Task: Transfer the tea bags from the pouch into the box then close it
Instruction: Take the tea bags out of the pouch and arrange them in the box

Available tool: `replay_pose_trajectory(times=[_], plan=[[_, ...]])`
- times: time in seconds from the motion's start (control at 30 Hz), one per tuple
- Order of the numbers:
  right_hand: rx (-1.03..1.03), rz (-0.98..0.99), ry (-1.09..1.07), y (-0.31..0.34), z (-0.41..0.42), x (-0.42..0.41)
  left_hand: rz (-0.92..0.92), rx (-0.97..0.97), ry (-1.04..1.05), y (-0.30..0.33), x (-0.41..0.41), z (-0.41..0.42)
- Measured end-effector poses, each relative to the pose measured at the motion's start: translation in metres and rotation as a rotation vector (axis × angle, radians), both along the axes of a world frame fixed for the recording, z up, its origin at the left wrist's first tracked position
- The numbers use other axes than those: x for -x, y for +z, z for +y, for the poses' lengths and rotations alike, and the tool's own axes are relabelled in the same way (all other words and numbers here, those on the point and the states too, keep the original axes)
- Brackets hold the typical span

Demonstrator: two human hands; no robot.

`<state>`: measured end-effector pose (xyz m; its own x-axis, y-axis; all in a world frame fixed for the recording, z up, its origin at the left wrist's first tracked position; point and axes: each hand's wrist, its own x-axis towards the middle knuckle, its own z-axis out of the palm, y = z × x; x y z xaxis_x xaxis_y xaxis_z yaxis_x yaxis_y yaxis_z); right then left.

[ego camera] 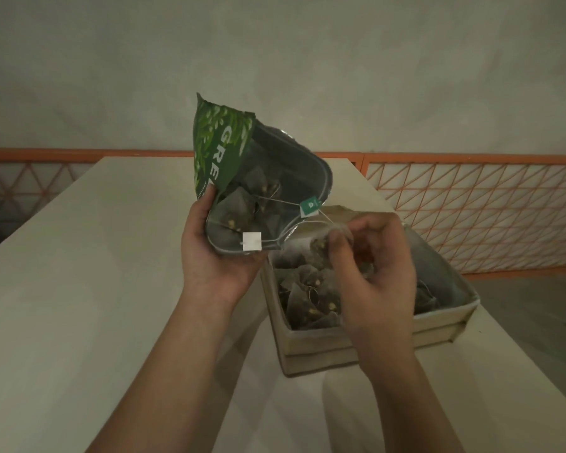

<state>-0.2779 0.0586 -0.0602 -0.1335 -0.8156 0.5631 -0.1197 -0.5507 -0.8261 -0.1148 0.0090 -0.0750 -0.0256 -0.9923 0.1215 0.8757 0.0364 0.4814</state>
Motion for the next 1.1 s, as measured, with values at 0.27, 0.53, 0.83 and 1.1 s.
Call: replay_pose_trajectory(times=[0.27,0.53,0.83,1.1], plan=[[-0.041,0.017,-0.085,-0.006,0.006,0.025,0.011,0.023,-0.045,-0.002,0.003,0.006],[-0.069,-0.015,-0.048,-0.001,0.005,0.038,-0.001,0.056,-0.054,-0.003,0.004,0.006],[0.007,0.613,-0.104,-0.017,0.008,0.025,0.024,0.035,-0.048,0.001,0.004,0.008],[-0.129,0.855,0.015,-0.009,0.010,0.013,-0.007,0.032,-0.007,0.005,0.010,0.013]])
